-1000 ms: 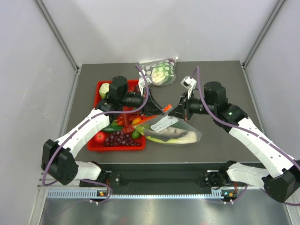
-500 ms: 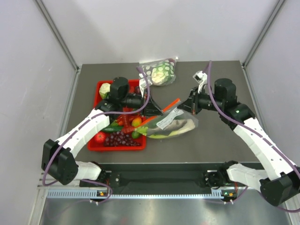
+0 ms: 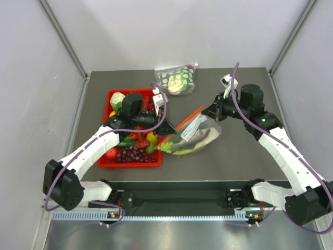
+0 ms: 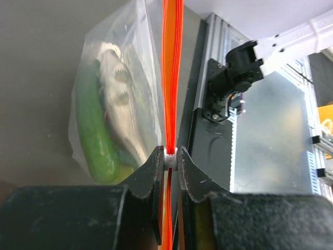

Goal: Open the zip-top bag and remove the fake food

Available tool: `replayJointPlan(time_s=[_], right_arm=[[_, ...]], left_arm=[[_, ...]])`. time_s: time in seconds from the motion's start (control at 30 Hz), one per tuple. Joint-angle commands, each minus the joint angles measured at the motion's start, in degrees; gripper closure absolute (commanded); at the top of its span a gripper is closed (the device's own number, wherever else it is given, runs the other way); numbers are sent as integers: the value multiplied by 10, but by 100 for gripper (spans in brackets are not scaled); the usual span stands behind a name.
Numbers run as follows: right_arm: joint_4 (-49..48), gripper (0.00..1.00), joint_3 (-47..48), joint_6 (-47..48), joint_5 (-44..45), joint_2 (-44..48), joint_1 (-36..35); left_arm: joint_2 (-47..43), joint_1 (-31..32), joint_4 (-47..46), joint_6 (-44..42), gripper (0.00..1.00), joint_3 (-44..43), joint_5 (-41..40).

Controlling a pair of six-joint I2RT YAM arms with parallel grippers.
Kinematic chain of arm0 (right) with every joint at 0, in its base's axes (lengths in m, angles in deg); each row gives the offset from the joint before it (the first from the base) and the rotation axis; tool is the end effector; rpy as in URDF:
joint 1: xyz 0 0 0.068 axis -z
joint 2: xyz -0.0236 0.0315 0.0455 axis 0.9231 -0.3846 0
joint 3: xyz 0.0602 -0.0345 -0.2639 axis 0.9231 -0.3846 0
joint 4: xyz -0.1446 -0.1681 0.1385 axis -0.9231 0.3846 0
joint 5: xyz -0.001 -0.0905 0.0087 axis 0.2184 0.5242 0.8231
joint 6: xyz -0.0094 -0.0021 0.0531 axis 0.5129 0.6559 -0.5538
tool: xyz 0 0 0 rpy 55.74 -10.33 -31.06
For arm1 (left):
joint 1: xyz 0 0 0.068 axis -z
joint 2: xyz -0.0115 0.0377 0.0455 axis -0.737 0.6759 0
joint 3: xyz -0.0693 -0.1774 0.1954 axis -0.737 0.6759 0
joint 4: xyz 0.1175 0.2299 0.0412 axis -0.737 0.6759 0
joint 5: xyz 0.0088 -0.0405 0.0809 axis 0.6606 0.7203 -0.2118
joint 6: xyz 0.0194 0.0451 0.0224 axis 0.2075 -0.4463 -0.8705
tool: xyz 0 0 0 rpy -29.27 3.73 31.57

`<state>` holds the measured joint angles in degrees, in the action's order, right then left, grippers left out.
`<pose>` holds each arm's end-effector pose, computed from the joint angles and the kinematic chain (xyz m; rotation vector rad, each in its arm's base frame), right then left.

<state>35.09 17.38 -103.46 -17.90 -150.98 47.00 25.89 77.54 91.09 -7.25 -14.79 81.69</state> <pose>0.2199 0.1011 0.3642 -0.4181 1.9984 0.9480 0.2311 -0.1673 0.3202 0.9767 1.8272 -1.3928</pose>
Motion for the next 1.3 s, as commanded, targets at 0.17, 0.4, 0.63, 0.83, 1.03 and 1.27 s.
replayJointPlan(time_s=[0.17,0.4,0.63,0.83,1.03,1.27], right_arm=[[-98,100,5,-18,51,-29,48],[-117,100,8,-21,49,-59,57],[-131,100,21,-20,56,-85,66],[-134,100,36,-17,59,-105,73],[-138,100,43,-15,58,-118,77],[-137,100,50,-13,57,-127,83]], left_arm=[[-49,4,73,-35,100,55,-72],[-72,5,84,-28,100,81,-89],[-90,6,119,-32,100,94,-103],[-124,5,139,-19,100,123,-146],[-149,6,154,-6,100,134,-175],[-158,6,159,-1,100,139,-184]])
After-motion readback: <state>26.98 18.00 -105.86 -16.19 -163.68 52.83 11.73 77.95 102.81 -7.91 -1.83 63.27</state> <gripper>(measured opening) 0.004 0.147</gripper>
